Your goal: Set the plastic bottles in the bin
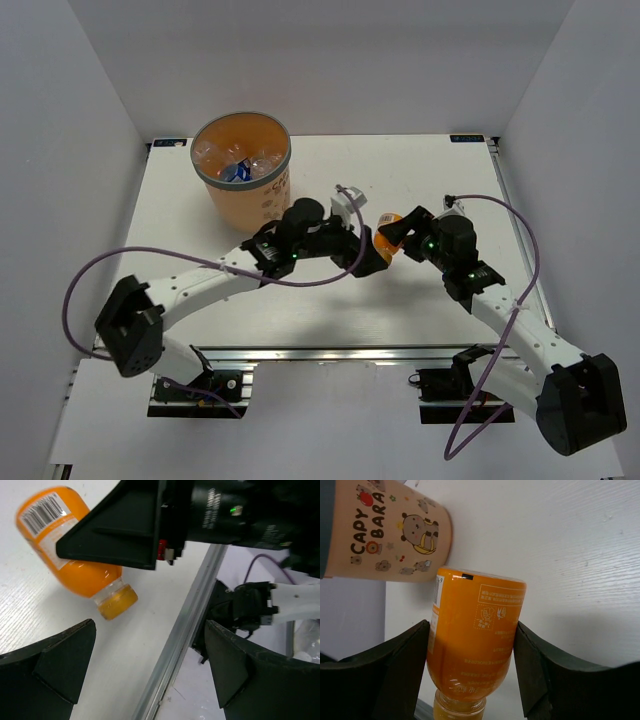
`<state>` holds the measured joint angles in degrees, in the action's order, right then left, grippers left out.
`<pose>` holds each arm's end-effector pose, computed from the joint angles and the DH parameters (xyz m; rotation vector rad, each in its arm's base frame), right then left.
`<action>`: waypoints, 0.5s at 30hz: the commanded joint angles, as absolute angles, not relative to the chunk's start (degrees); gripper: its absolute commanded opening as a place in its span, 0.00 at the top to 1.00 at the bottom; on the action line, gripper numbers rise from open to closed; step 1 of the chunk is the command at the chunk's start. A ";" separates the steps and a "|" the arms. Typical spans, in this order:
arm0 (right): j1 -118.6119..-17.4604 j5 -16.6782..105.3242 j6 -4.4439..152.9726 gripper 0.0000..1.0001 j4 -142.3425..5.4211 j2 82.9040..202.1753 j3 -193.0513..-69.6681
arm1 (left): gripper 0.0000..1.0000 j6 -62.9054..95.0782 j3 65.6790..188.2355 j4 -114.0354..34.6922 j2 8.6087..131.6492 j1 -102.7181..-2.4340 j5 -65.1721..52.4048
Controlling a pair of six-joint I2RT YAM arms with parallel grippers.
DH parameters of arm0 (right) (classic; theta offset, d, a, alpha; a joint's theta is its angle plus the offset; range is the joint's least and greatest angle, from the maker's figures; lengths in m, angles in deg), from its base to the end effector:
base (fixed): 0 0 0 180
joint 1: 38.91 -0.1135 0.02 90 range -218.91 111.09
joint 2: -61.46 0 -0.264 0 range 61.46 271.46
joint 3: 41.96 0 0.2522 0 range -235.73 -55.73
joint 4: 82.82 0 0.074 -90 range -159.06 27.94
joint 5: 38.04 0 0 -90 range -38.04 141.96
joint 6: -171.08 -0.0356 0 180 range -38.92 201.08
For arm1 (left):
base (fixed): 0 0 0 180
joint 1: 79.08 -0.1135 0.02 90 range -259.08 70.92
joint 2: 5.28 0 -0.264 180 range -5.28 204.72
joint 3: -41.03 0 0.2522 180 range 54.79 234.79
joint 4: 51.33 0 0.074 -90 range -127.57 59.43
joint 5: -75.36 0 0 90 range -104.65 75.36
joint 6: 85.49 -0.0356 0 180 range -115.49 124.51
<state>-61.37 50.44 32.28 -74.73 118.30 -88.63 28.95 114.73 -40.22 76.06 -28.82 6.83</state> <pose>0.2103 0.0879 0.2556 0.4339 1.9378 0.8578 0.2020 -0.2634 0.3065 0.7315 1.9414 -1.2035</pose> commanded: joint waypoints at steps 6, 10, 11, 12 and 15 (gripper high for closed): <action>-61.06 43.36 25.80 0.74 -81.88 118.59 -91.76 | 0.02 26.47 123.61 -33.44 84.19 -26.17 -3.56; -61.06 41.77 24.48 0.73 -82.59 118.15 -91.15 | 0.02 27.71 125.36 -33.44 85.77 -26.08 -6.46; -61.14 41.33 24.39 0.73 -82.50 118.06 -91.15 | 0.02 28.06 125.45 -33.09 85.78 -26.08 -7.69; -61.15 40.46 24.22 0.73 -82.59 117.97 -90.97 | 0.02 28.06 125.54 -33.35 85.69 -25.99 -9.70; -61.06 40.45 23.60 0.72 -82.68 117.62 -90.44 | 0.06 27.89 125.19 -34.66 84.99 -26.08 -9.82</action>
